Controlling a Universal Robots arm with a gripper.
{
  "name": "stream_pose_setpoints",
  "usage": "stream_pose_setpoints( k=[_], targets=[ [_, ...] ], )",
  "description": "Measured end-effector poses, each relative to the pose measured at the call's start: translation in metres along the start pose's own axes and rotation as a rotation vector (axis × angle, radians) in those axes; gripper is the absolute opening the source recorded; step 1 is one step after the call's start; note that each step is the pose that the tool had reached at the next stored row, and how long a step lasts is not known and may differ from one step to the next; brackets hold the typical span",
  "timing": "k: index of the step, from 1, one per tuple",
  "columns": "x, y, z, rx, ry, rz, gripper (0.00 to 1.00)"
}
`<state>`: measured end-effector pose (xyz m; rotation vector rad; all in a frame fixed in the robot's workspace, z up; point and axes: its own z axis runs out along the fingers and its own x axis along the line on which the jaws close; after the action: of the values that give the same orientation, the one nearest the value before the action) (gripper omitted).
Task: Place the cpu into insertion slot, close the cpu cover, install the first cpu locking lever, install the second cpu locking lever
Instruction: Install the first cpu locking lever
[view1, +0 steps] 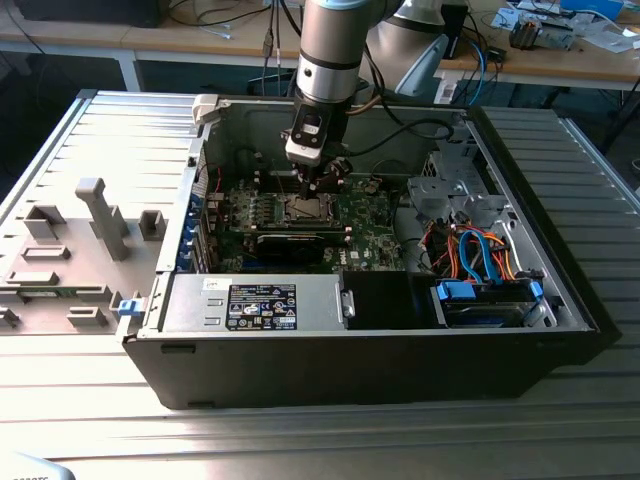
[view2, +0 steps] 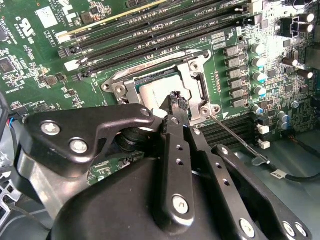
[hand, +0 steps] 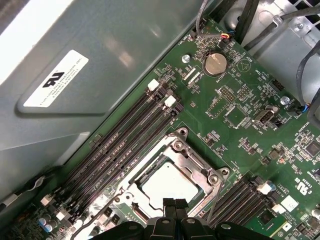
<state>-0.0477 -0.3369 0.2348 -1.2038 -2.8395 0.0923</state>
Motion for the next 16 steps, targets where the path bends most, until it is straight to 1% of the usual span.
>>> stream_pose_setpoints(
  k=[16],
  targets=[
    [0.0,0.0,0.0,0.0007,-0.0019,-0.025,0.11]
  ],
)
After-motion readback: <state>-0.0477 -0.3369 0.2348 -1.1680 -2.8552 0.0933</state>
